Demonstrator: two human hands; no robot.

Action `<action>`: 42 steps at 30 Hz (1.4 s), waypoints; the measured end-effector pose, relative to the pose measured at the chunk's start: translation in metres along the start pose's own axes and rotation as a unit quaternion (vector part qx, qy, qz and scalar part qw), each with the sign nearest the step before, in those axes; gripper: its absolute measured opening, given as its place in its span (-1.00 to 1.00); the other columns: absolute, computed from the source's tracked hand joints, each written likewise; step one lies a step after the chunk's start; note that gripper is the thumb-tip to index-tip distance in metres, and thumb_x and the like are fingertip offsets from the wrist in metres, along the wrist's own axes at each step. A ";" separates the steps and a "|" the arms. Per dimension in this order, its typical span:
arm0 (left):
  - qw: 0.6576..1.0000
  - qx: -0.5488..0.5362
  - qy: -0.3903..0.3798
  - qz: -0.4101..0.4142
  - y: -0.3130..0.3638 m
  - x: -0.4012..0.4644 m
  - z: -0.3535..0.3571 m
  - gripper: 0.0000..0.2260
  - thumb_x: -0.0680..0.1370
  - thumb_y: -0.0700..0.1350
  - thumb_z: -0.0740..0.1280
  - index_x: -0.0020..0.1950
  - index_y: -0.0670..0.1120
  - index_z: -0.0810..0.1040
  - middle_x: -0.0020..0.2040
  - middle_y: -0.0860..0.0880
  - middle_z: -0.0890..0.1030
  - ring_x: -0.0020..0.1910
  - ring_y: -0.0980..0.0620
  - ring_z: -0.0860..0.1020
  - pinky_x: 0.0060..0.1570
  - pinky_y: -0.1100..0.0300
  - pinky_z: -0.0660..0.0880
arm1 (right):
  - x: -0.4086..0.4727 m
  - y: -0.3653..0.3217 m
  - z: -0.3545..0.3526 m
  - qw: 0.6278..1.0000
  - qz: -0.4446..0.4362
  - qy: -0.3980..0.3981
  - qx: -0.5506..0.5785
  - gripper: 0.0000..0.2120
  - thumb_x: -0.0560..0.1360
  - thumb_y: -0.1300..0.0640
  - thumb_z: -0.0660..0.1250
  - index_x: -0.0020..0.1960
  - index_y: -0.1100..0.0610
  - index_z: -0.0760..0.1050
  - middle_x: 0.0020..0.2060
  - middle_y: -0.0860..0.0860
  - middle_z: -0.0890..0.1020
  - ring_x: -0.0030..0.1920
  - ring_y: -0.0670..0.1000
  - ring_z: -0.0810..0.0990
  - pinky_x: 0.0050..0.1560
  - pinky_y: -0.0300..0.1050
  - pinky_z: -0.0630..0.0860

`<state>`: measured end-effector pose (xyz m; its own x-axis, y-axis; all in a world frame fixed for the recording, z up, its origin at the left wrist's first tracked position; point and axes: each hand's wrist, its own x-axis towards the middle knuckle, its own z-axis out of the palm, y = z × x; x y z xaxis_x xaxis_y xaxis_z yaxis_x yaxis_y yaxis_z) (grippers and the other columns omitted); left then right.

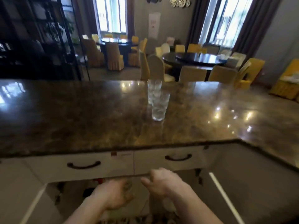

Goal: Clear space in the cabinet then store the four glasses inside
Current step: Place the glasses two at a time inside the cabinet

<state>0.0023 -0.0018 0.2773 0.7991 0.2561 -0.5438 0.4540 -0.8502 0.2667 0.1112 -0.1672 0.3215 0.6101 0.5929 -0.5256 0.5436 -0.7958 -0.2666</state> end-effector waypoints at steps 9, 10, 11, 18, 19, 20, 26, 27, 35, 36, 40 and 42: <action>0.972 -0.045 0.217 0.079 0.086 -0.065 -0.192 -0.48 0.46 0.37 0.28 0.37 0.24 0.40 0.23 0.16 0.54 0.05 0.21 0.52 0.05 0.18 0.52 | -0.091 -0.002 -0.203 0.972 -0.075 0.221 -0.009 -0.57 0.58 -0.27 0.19 0.30 -0.03 0.48 0.16 0.03 0.59 0.13 0.12 0.57 0.09 0.06 0.51; 0.966 -0.040 0.241 0.087 0.091 -0.066 -0.203 -0.48 0.46 0.37 0.28 0.38 0.24 0.38 0.24 0.16 0.53 0.07 0.20 0.51 0.05 0.19 0.51 | -0.094 -0.002 -0.216 0.970 -0.079 0.228 -0.006 -0.58 0.58 -0.25 0.21 0.30 -0.02 0.49 0.17 0.04 0.59 0.13 0.11 0.58 0.11 0.06 0.52; 0.961 -0.033 0.258 0.094 0.096 -0.066 -0.213 -0.48 0.47 0.36 0.29 0.38 0.24 0.37 0.26 0.15 0.52 0.08 0.19 0.51 0.04 0.20 0.50 | -0.096 -0.001 -0.228 0.969 -0.083 0.235 -0.001 -0.59 0.58 -0.23 0.23 0.29 -0.01 0.50 0.17 0.03 0.60 0.12 0.11 0.58 0.12 0.06 0.52; 0.921 -0.043 0.367 0.124 0.117 -0.047 -0.255 -0.33 0.46 0.28 0.35 0.51 0.22 0.18 0.50 0.11 0.30 0.44 0.05 0.31 0.39 0.02 0.33 | -0.074 -0.003 -0.258 0.946 -0.099 0.307 -0.016 -0.47 0.57 -0.17 0.30 0.47 -0.01 0.35 0.32 0.06 0.46 0.33 0.13 0.45 0.25 0.05 0.48; 0.915 -0.030 0.384 0.120 0.116 -0.041 -0.257 -0.30 0.47 0.27 0.35 0.54 0.22 0.13 0.55 0.10 0.23 0.50 0.03 0.22 0.45 0.00 0.22 | -0.066 -0.003 -0.257 0.940 -0.105 0.324 -0.012 -0.43 0.57 -0.14 0.31 0.51 -0.01 0.29 0.41 0.07 0.41 0.41 0.13 0.38 0.33 0.07 0.46; 0.911 -0.017 0.396 0.115 0.115 -0.035 -0.257 -0.27 0.48 0.27 0.34 0.55 0.21 0.08 0.58 0.08 0.15 0.54 0.01 0.13 0.48 0.00 0.11 | -0.059 -0.005 -0.254 0.935 -0.109 0.337 -0.009 -0.39 0.57 -0.12 0.32 0.56 -0.01 0.23 0.50 0.08 0.31 0.50 0.14 0.28 0.41 0.09 0.40; 0.921 0.046 0.367 0.123 0.088 0.025 -0.270 -0.18 0.50 0.22 0.35 0.57 0.23 -0.12 0.62 0.03 -0.06 0.57 -0.02 -0.07 0.47 0.04 -0.09 | 0.011 -0.007 -0.242 0.943 -0.090 0.321 -0.013 -0.23 0.56 -0.10 0.36 0.63 -0.08 0.02 0.64 0.08 0.00 0.62 0.13 -0.04 0.56 0.13 0.17; 0.923 0.063 0.358 0.129 0.084 0.038 -0.275 -0.17 0.50 0.21 0.36 0.57 0.24 -0.14 0.62 0.04 -0.08 0.57 -0.02 -0.08 0.47 0.04 -0.10 | 0.024 -0.006 -0.242 0.947 -0.083 0.311 -0.015 -0.23 0.56 -0.10 0.36 0.63 -0.09 0.01 0.64 0.08 -0.01 0.63 0.13 -0.04 0.56 0.13 0.16; 0.934 0.064 0.313 0.158 0.069 0.162 -0.334 -0.12 0.47 0.13 0.44 0.57 0.25 -0.11 0.62 0.03 -0.06 0.58 -0.06 -0.04 0.50 -0.02 -0.01 | 0.115 -0.004 -0.260 0.966 -0.014 0.257 -0.021 -0.15 0.53 -0.10 0.39 0.62 -0.15 -0.07 0.65 0.04 -0.06 0.63 0.11 -0.08 0.54 0.16 0.16; 0.936 0.062 0.305 0.166 0.069 0.181 -0.341 -0.11 0.46 0.13 0.45 0.57 0.25 -0.11 0.62 0.02 -0.05 0.57 -0.06 -0.02 0.51 -0.03 0.00 | 0.126 -0.004 -0.263 0.969 -0.009 0.248 -0.014 -0.14 0.52 -0.11 0.40 0.62 -0.16 -0.07 0.65 0.02 -0.05 0.63 0.10 -0.07 0.54 0.16 0.18; 0.939 0.076 0.261 0.209 0.081 0.237 -0.360 -0.03 0.40 0.14 0.51 0.55 0.28 -0.13 0.62 0.00 -0.05 0.57 -0.09 0.00 0.50 -0.06 0.06 | 0.144 -0.006 -0.268 0.979 -0.013 0.201 -0.003 -0.17 0.50 -0.10 0.40 0.58 -0.23 -0.04 0.63 0.02 0.06 0.58 0.11 0.10 0.44 0.09 0.33; 0.937 0.087 0.245 0.234 0.091 0.255 -0.367 0.01 0.36 0.14 0.54 0.54 0.32 -0.14 0.62 -0.01 -0.06 0.57 -0.12 0.02 0.48 -0.09 0.11 | 0.144 -0.005 -0.269 0.982 -0.018 0.188 -0.008 -0.18 0.50 -0.09 0.41 0.55 -0.29 -0.04 0.59 0.04 0.14 0.53 0.13 0.20 0.37 0.09 0.40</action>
<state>0.3923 0.1550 0.4551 0.9989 -0.0185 0.0419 -0.0276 -0.9735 0.2272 0.3514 -0.0447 0.4648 0.7584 0.6262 -0.1808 0.5759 -0.7737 -0.2642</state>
